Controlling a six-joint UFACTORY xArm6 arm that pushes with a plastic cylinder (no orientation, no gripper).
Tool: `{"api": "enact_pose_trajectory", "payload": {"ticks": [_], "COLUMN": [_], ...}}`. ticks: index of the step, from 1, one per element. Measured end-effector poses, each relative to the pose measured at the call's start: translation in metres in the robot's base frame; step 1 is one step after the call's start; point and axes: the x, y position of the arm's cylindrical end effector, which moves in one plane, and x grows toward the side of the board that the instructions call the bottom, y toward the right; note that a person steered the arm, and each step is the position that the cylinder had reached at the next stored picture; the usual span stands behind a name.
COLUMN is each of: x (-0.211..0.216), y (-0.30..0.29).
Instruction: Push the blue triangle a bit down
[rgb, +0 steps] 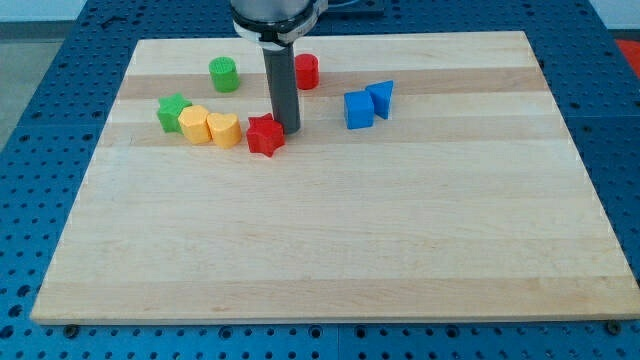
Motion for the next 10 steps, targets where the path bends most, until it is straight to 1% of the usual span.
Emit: {"api": "enact_pose_trajectory", "payload": {"ticks": [2,3,4,5,6,7,8,9,10], "x": [0.003,0.004,-0.014,-0.044,-0.065,-0.068,-0.052,-0.029,-0.027], "y": [0.044,0.055,0.042,0.044,0.070,0.110,0.132,0.130,0.109]}}
